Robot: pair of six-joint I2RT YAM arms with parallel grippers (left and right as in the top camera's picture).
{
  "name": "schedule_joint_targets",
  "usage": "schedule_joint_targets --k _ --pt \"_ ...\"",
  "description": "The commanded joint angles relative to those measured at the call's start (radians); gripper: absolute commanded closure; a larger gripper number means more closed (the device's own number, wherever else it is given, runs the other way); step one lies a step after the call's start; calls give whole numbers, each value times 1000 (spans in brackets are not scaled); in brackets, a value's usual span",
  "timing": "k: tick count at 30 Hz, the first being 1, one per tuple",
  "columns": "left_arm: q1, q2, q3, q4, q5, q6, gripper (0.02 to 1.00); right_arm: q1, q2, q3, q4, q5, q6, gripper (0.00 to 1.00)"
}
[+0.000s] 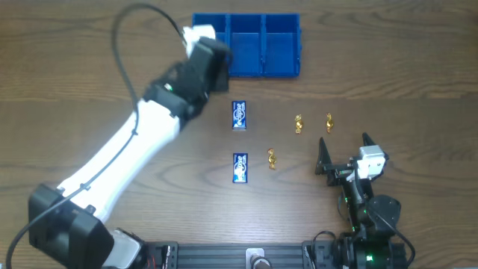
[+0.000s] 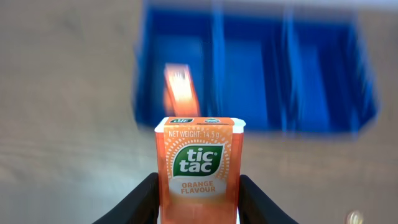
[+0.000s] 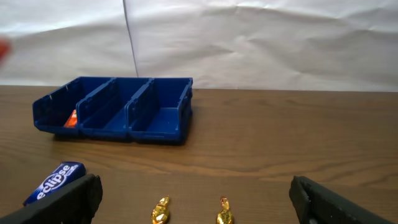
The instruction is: Sort Candies Into Trays
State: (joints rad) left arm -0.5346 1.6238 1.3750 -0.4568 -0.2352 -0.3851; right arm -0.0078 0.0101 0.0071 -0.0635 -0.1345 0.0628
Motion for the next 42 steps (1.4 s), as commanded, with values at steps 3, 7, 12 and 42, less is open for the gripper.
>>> schedule_joint_targets --k 3,7,12,42 --pt "114 236 282 -21 32 113 632 7 -7 1 -9 5 -12 1" --pt "153 397 410 -35 103 116 625 7 -7 1 -9 5 -12 1" --pt "169 482 437 -43 156 93 625 7 -7 1 -9 5 -12 1" --pt "185 -346 -22 146 114 240 106 7 -7 1 -9 5 -12 1"
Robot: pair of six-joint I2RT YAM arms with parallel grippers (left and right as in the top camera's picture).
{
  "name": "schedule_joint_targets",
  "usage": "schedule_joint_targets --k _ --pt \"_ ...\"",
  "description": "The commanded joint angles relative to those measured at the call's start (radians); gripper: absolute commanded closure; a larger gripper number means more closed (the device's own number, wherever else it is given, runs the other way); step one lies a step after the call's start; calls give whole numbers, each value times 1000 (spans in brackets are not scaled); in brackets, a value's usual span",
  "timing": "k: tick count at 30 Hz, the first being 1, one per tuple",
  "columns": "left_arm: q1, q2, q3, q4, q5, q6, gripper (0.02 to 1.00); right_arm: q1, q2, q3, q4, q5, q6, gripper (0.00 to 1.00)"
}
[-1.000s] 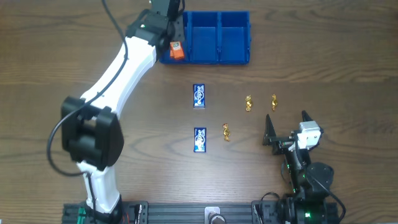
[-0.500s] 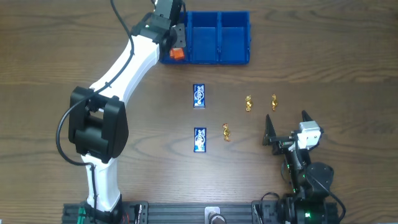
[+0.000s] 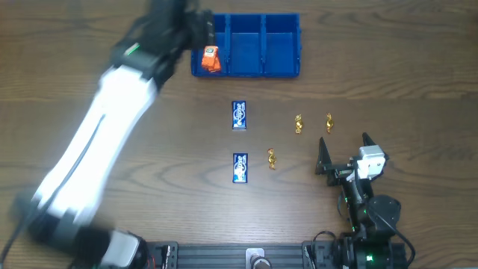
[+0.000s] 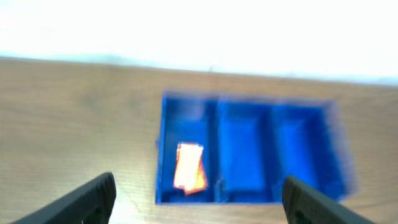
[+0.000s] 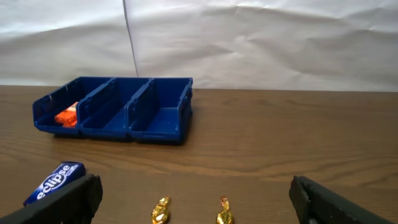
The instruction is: Sort Candies Into Trays
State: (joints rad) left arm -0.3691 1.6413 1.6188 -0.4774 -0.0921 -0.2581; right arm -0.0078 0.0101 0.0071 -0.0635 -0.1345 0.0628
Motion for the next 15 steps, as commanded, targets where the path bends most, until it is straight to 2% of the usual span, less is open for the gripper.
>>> schedule_joint_targets --k 1,6,15 --pt "32 -449 -352 225 -18 128 84 7 -7 1 -9 5 -12 3" --pt "138 -858 -782 457 116 220 29 7 -7 1 -9 5 -12 1" --pt "295 -1382 -1300 511 240 281 23 7 -7 1 -9 5 -12 3"
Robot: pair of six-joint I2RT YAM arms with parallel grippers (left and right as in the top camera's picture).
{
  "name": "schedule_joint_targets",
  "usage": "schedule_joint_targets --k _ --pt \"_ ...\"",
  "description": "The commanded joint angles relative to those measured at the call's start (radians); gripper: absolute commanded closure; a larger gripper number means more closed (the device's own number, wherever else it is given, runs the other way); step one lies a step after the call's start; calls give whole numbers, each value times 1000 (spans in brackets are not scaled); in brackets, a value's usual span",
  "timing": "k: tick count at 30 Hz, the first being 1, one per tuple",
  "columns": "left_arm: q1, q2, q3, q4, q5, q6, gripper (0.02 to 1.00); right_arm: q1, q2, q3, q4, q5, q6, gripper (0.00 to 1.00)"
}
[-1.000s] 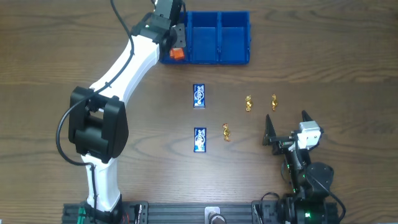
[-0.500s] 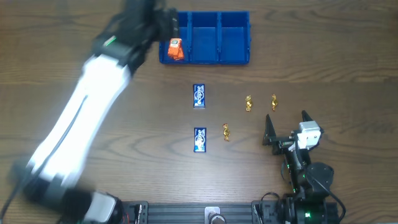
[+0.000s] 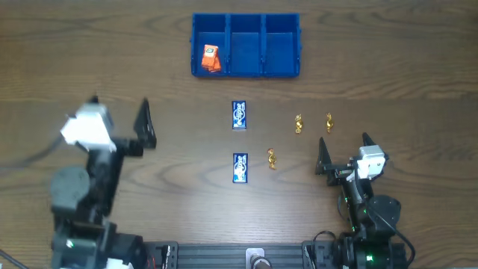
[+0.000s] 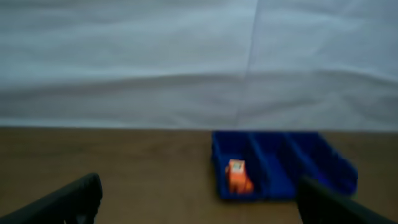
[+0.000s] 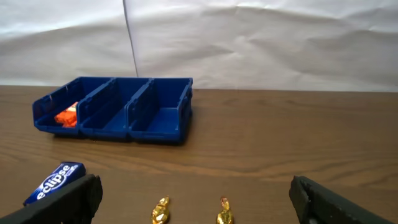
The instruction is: Sort Candies Into Trays
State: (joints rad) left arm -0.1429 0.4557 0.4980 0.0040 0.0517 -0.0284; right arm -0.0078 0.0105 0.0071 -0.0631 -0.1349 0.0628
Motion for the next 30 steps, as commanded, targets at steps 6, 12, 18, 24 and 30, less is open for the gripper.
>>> schedule_joint_targets --k 6,12,18,24,30 --pt "102 -371 -378 70 142 51 20 7 -8 1 -9 5 -12 1" --pt "105 -451 -493 37 150 51 23 7 -8 1 -9 5 -12 3" --pt "105 -450 -493 -63 148 51 20 7 -8 1 -9 5 -12 3" --pt "105 -450 -493 -63 148 51 23 7 -8 1 -9 5 -12 1" --pt "105 -450 -493 -63 148 51 20 7 -8 1 -9 5 -12 1"
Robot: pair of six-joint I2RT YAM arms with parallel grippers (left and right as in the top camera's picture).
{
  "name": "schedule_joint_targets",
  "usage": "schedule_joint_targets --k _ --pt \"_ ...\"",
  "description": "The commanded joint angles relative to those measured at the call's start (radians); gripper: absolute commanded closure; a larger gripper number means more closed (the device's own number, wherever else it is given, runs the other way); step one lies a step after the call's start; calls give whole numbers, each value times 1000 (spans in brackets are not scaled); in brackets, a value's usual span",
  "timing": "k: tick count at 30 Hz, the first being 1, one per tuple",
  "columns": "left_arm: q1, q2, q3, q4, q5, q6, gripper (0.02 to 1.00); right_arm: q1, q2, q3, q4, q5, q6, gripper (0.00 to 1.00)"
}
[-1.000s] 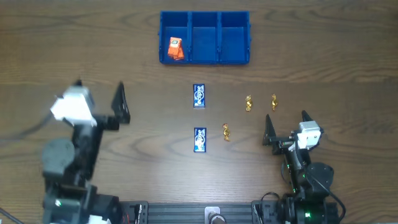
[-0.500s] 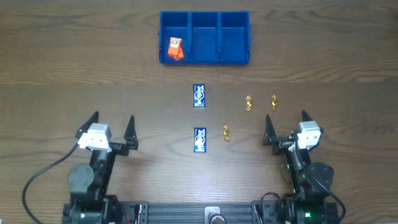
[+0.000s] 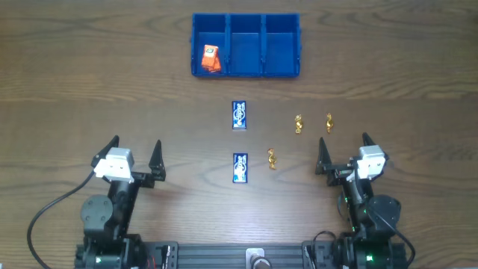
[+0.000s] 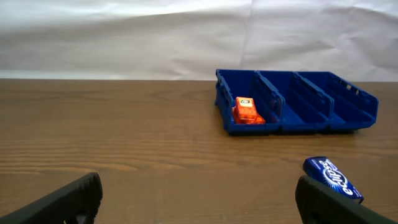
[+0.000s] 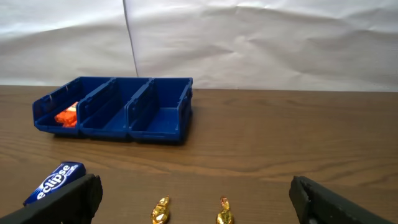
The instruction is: Sort Candies Into Trays
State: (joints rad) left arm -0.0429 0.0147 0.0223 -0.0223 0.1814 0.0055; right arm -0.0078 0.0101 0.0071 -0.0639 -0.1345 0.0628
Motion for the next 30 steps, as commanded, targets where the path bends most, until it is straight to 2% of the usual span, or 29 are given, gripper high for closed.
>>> schedule_joint_targets --k 1,12,14,16,18,20,23,25,27,30 --pt "5 -9 -18 -36 19 18 20 7 -7 1 -8 5 -12 1" --pt "5 -9 -18 -37 19 18 23 7 -7 1 -2 -12 -2 1" --pt "5 -9 -18 -36 19 18 20 15 -7 1 37 -29 70 1" --pt "5 -9 -18 -37 19 18 20 21 -1 3 78 -51 210 1" --pt "5 -9 -18 -36 19 17 20 18 35 32 77 -71 294 1" --pt "5 -9 -18 -37 19 17 23 18 115 97 56 -128 309 3" --pt "5 -9 -18 -37 19 17 20 18 312 256 16 -325 307 3" --pt "5 -9 -18 -37 19 17 23 23 462 393 -75 -428 307 3" --pt "5 -9 -18 -37 19 18 20 41 591 512 -178 -460 304 3" --pt "5 -9 -18 -36 19 18 20 111 791 699 -349 -457 263 3"
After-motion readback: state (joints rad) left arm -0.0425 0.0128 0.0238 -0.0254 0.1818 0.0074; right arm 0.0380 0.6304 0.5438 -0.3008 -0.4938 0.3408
